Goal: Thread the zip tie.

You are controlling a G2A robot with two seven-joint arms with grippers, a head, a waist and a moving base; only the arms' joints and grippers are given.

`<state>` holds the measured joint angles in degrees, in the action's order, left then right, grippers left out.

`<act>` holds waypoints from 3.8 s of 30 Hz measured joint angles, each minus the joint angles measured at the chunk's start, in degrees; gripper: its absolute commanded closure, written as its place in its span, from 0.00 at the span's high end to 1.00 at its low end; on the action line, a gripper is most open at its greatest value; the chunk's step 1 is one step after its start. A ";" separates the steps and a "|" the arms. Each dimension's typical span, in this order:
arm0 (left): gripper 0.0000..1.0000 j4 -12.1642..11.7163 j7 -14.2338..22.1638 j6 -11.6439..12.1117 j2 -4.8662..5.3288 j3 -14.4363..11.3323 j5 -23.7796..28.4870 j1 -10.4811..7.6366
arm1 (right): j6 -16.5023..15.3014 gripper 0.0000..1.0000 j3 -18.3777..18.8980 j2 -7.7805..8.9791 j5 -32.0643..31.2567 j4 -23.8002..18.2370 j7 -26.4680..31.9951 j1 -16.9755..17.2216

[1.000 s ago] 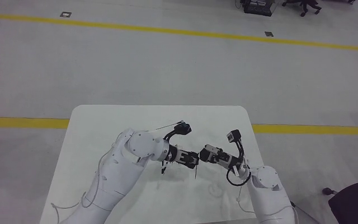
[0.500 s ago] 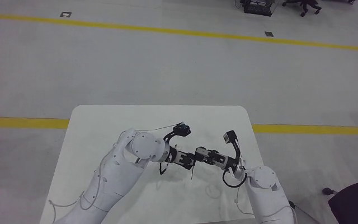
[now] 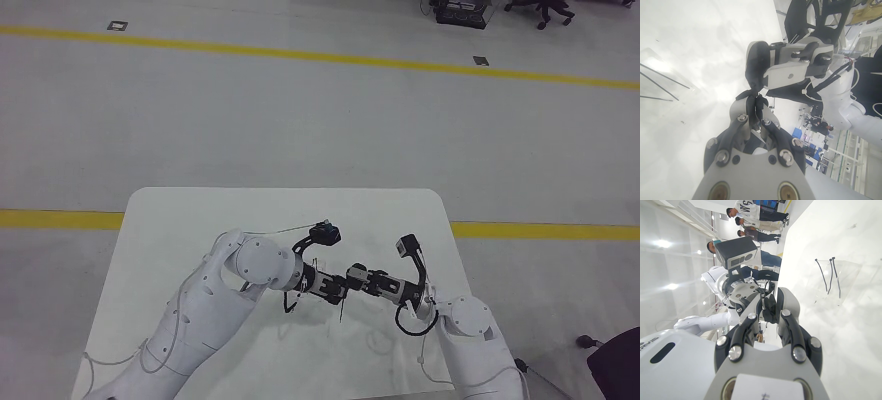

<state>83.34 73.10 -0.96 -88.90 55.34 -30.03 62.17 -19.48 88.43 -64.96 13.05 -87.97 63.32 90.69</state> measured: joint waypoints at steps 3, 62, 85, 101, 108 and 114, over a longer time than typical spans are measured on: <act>0.00 -0.04 -0.20 -0.07 0.34 -0.46 0.48 -0.29 | 0.00 0.15 -0.16 -0.01 -0.24 -0.01 0.12 -0.03; 0.00 -1.63 -6.72 -2.57 5.29 -8.62 9.17 -5.70 | 0.00 0.00 0.79 -0.17 -0.87 0.98 -0.77 0.22; 0.00 -2.00 -8.19 -3.23 6.70 -11.33 11.36 -7.54 | 0.00 0.11 0.46 -0.44 -0.49 1.37 -0.24 -0.09; 0.00 -2.28 -9.48 -3.42 7.49 -13.17 13.04 -8.57 | 0.00 0.11 0.21 -0.56 -0.55 1.40 0.09 -0.25; 0.00 -2.40 -10.07 -3.55 7.76 -14.04 13.70 -8.95 | 0.00 0.12 0.28 -0.60 -0.52 1.43 0.25 -0.20; 0.00 -2.44 -10.52 -3.57 7.98 -14.68 14.30 -9.34 | 0.00 0.12 0.16 -0.64 -0.79 1.38 0.36 -0.13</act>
<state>80.89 62.58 -4.53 -80.92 40.66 -15.74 52.83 -19.48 88.59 -65.60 12.25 -86.59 63.68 90.56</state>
